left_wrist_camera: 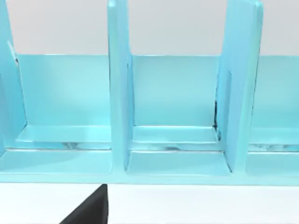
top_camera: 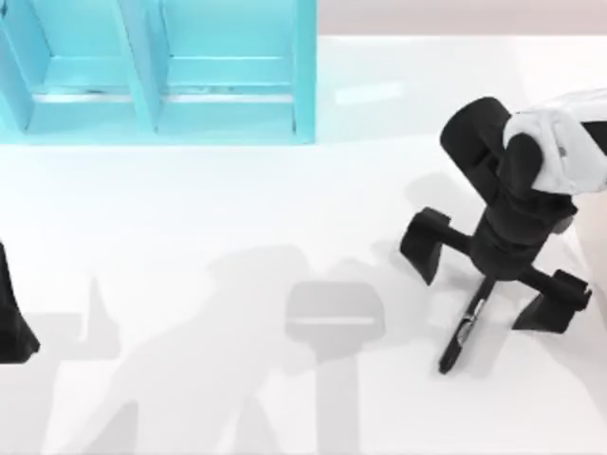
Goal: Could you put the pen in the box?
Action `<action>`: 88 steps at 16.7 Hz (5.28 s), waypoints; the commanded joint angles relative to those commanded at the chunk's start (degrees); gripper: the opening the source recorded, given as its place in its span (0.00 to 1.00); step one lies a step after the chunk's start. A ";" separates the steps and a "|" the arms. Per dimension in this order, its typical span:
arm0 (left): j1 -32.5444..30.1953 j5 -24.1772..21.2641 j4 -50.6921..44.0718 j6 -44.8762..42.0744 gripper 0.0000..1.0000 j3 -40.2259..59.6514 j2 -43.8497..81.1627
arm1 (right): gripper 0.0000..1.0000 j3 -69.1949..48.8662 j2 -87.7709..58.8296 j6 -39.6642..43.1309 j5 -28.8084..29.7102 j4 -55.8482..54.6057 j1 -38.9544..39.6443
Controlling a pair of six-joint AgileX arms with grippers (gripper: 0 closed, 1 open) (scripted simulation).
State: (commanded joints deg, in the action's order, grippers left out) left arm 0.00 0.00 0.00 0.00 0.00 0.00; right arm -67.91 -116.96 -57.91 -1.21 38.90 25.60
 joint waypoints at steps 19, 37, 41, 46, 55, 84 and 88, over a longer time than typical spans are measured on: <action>0.00 0.00 0.00 0.00 1.00 0.00 0.00 | 0.00 0.40 -0.39 -0.03 0.00 -0.65 0.02; 0.00 0.00 0.00 0.00 1.00 0.00 0.00 | 0.00 -13.24 10.74 2.09 2.50 24.86 -0.25; 0.00 0.00 0.00 0.00 1.00 0.00 0.00 | 0.00 -14.39 11.64 2.22 2.49 26.44 -0.34; 0.00 0.00 0.00 0.00 1.00 0.00 0.00 | 0.00 -16.03 10.38 1.92 2.37 27.34 -4.07; 0.00 0.00 0.00 0.00 1.00 0.00 0.00 | 0.00 -26.70 4.28 1.59 2.18 34.67 -41.15; 0.00 0.00 0.00 0.00 1.00 0.00 0.00 | 0.08 -16.33 5.04 -2.03 1.52 23.88 -56.61; 0.00 0.00 0.00 0.00 1.00 0.00 0.00 | 0.38 -16.33 5.04 -2.03 1.52 23.88 -56.61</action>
State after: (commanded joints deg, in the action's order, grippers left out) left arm 0.00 0.00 0.00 0.00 0.00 0.00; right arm -84.24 -111.92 -59.94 0.31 62.78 -31.01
